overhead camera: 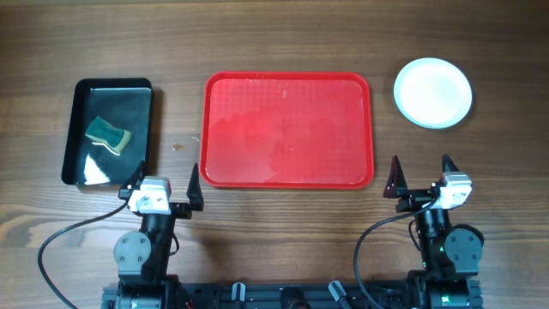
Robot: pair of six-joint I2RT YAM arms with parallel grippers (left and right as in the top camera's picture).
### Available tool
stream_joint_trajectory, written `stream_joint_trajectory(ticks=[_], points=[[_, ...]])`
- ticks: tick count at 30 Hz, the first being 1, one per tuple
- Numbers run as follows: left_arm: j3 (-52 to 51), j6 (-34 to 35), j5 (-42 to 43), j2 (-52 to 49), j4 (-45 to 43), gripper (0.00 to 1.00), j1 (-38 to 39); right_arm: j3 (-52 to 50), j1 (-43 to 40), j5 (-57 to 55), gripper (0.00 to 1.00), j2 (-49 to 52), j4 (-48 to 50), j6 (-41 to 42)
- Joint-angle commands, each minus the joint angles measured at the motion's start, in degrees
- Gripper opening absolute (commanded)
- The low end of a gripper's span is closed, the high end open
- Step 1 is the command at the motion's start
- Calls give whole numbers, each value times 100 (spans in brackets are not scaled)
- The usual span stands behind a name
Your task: Clean dirty plates on tray and stack at the side
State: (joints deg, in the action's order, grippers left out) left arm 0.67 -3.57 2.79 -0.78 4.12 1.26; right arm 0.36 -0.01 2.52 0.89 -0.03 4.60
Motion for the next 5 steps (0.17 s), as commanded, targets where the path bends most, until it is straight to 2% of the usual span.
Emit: stream_joint_trajectory(ticks=[1,5], points=[[-35,81,-111,61,24,100,39,-7,-24,24,100,-46,9,-74],[-35,81,-111,61,24,100,39,-7,-24,24,100,-46,9,-74]])
